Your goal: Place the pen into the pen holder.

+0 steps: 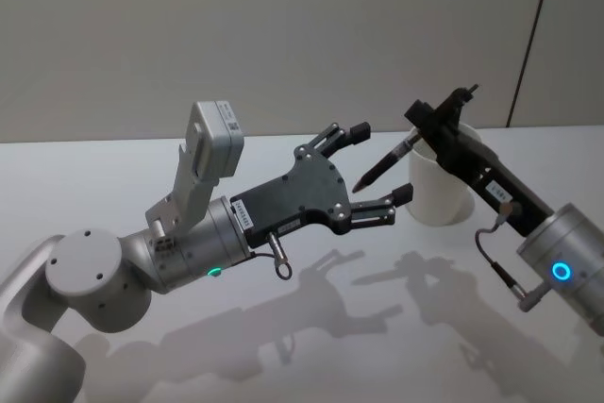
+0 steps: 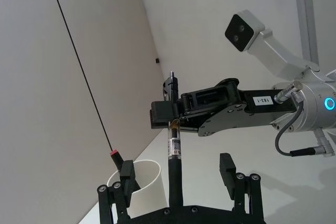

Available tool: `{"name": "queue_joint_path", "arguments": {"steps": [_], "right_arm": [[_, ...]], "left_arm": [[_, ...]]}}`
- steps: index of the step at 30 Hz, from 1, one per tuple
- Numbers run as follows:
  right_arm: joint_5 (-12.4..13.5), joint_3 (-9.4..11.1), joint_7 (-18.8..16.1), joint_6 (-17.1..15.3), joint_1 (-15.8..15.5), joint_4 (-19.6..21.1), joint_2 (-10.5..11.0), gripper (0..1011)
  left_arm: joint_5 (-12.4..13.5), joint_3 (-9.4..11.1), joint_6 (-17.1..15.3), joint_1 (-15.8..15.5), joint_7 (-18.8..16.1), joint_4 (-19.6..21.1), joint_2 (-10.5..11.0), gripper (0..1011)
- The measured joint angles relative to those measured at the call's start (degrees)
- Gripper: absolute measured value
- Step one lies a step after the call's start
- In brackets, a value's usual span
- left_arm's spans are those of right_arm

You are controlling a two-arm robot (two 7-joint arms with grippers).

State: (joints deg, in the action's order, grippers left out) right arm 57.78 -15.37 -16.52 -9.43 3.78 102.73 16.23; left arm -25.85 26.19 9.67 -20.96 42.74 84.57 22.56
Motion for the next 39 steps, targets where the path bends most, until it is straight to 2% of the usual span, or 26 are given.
{"name": "queue_joint_path", "arguments": {"steps": [1,10,11,17,18,20,23,24,25,27,29,34,35,39], "right_arm": [[0.0,0.0,0.0,0.0,0.0,0.0,0.0,131],[-5.8,1.0,-0.1,3.4,0.5,0.4,2.0,131],[-5.8,1.0,-0.1,3.4,0.5,0.4,2.0,131],[-10.8,2.0,1.2,6.4,1.1,0.5,3.5,131],[-10.8,2.0,1.2,6.4,1.1,0.5,3.5,132],[-13.2,2.5,1.9,7.6,1.6,0.4,4.2,131],[-15.6,2.9,2.5,8.6,2.1,0.1,4.7,131],[-15.6,2.9,2.5,8.6,2.1,0.1,4.7,131],[-17.1,3.1,2.7,9.1,2.5,-0.2,4.9,132],[-18.3,3.3,3.0,9.5,2.8,-0.4,5.1,131],[-21.2,3.6,3.3,10.3,3.6,-1.1,5.5,131],[-24.7,3.8,3.6,11.1,4.6,-2.1,5.7,131],[-26.3,3.8,3.7,11.4,5.1,-2.7,5.8,131],[-29.7,3.9,3.7,11.9,6.3,-4.2,5.8,131]], "left_arm": [[0.0,0.0,0.0,0.0,0.0,0.0,0.0,1001],[0.0,0.0,0.0,0.0,0.0,0.0,0.0,1001],[0.0,0.0,0.0,0.0,0.0,0.0,0.0,1001],[0.0,0.0,0.0,0.0,0.0,0.0,0.0,1001],[0.0,0.0,0.0,0.0,0.0,0.0,0.0,1001],[0.0,0.0,0.0,0.0,0.0,0.0,0.0,1001],[0.0,0.0,0.0,0.0,0.0,0.0,0.0,1001],[0.0,0.0,0.0,0.0,0.0,0.0,0.0,1001],[0.0,0.0,0.0,0.0,0.0,0.0,0.0,1001],[0.0,0.0,0.0,0.0,0.0,0.0,0.0,1001],[0.0,0.0,0.0,0.0,0.0,0.0,0.0,1001],[0.0,0.0,0.0,0.0,0.0,0.0,0.0,1001],[0.0,0.0,0.0,0.0,0.0,0.0,0.0,1001],[0.0,0.0,0.0,0.0,0.0,0.0,0.0,1001]]}}
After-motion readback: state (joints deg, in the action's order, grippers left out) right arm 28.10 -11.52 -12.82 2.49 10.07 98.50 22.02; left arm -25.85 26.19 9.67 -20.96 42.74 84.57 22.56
